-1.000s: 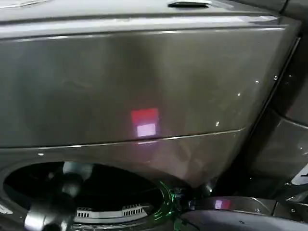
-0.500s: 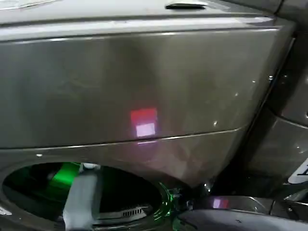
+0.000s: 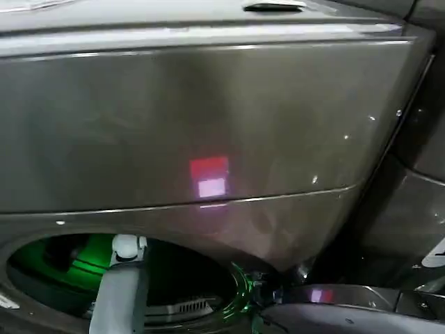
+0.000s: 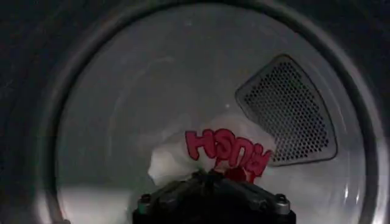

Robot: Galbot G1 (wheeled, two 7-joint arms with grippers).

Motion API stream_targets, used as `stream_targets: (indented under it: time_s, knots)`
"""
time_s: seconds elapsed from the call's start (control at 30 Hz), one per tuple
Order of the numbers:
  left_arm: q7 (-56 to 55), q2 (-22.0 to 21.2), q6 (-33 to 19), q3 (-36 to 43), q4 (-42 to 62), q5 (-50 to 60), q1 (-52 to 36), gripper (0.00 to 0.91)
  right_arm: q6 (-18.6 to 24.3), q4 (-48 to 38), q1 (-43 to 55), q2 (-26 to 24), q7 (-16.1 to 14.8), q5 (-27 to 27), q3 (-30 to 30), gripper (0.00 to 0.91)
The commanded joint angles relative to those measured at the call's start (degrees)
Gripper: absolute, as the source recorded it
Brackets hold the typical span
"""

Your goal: Grasp the clothes from the dryer.

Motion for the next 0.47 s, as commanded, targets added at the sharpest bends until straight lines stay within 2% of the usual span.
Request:
stream_targets:
  time_s: [0.03, 0.13, 0.47]
  knots:
    - [-0.4, 0.0, 2.6, 0.0, -2.2, 2.0, 1.0, 0.000, -0.3, 0.1, -0.3, 0.0, -0.3, -0.3, 0.6, 0.907]
    - [-0.3, -0.1, 4.9, 0.1, -3.9, 2.6, 1.3, 0.000, -0.6, 0.1, -0.6, 0.0, -0.4, -0.3, 1.1, 0.907]
    - [-0.2, 0.0, 6.6, 0.6, -4.3, 4.4, 1.3, 0.000, -0.9, 0.0, -1.3, 0.1, -0.8, -0.3, 2.3, 0.907]
